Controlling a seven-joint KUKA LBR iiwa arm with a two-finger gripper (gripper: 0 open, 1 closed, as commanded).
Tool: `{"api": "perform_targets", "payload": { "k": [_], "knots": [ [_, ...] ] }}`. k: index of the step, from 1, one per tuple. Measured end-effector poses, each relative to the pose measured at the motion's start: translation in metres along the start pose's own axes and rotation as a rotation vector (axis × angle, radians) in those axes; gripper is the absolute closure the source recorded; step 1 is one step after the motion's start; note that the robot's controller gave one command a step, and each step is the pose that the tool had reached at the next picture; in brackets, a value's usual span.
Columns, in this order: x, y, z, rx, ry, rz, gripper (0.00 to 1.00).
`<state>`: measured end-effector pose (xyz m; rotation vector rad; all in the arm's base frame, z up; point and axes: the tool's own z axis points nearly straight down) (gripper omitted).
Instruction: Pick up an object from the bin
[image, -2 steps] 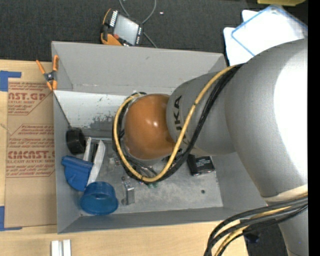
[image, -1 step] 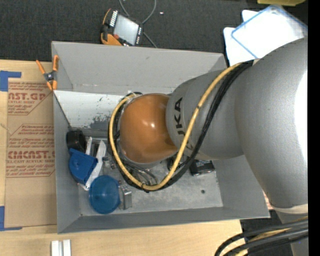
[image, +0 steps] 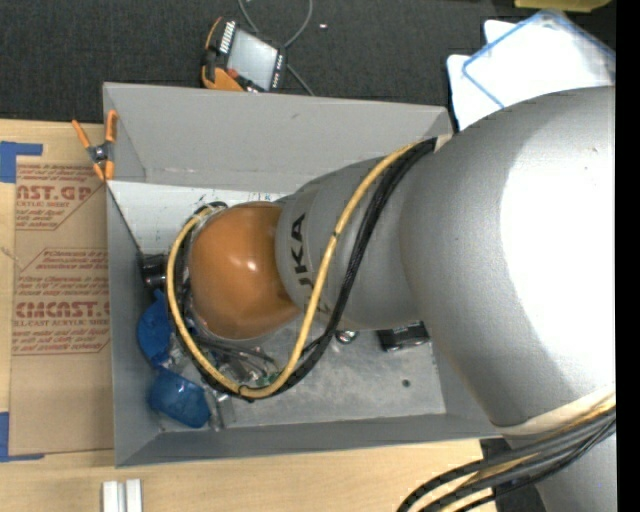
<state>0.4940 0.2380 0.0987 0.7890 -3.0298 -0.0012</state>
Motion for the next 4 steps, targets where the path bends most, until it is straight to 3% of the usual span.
{"api": "perform_targets", "payload": {
  "k": [1,2,4],
  "knots": [
    [0.005,0.012,0.025,0.009,-0.023,-0.029,0.00],
    [0.010,-0.008,0.021,-0.024,0.008,0.367,1.00],
    [0.013,-0.009,0.005,-0.019,0.012,0.368,1.00]
  ]
}}
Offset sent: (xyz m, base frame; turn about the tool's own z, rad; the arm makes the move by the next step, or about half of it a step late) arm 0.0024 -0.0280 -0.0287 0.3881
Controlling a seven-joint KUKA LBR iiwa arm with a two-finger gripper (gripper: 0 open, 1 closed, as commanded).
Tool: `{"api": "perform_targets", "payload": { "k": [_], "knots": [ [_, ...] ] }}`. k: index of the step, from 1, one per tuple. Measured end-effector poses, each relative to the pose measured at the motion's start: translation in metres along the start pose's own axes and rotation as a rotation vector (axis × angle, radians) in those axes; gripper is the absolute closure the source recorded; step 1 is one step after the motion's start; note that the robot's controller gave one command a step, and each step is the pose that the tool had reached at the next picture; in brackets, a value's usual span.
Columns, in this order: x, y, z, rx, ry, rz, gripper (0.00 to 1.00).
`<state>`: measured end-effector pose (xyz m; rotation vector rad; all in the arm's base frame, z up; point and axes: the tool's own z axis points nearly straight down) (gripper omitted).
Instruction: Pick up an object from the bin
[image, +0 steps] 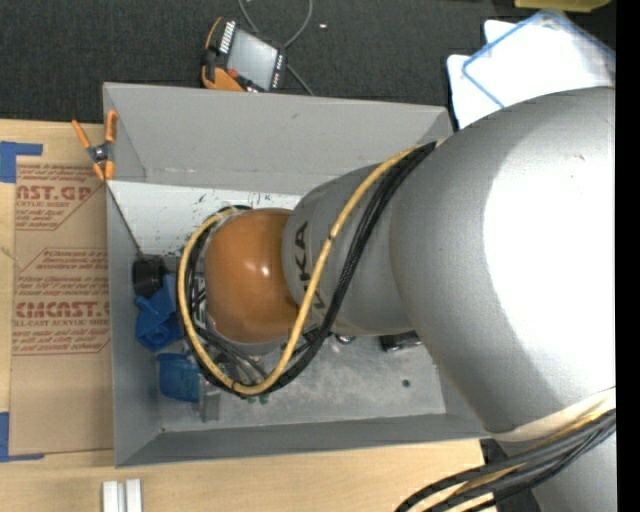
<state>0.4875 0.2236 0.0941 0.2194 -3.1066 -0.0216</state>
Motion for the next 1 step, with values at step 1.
{"api": "perform_targets", "payload": {
  "k": [1],
  "knots": [
    [-0.0004,0.0007,-0.0119,-0.001,-0.001,0.000,1.00]
  ]
}}
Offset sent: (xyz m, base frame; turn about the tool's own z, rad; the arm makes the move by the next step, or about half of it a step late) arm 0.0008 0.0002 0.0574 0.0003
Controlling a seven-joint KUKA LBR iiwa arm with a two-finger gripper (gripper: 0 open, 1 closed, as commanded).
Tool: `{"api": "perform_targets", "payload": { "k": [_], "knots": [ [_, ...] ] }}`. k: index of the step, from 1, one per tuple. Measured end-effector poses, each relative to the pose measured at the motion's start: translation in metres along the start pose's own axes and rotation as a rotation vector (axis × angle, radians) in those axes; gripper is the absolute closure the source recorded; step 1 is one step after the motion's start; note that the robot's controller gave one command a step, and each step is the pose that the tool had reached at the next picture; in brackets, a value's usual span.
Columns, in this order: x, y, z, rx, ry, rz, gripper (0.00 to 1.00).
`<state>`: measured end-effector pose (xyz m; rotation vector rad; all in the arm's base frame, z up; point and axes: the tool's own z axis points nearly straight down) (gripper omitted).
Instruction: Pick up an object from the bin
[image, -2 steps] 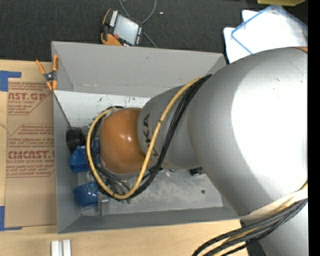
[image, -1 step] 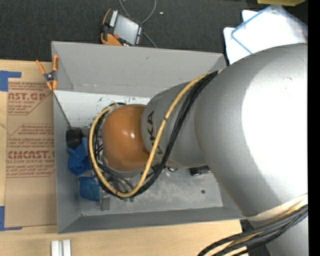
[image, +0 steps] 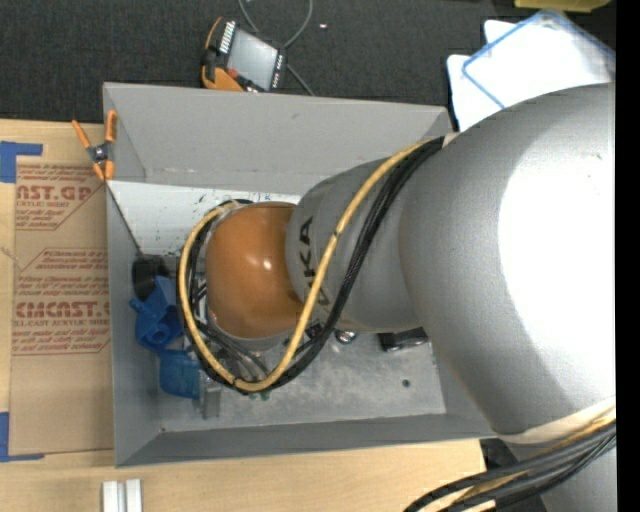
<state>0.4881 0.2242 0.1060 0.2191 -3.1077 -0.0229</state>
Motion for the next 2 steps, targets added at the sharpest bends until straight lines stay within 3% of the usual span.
{"api": "perform_targets", "payload": {
  "k": [1,2],
  "knots": [
    [0.003,0.000,-0.014,0.002,0.010,-0.001,1.00],
    [0.002,0.001,-0.036,0.001,0.005,-0.001,1.00]
  ]
}}
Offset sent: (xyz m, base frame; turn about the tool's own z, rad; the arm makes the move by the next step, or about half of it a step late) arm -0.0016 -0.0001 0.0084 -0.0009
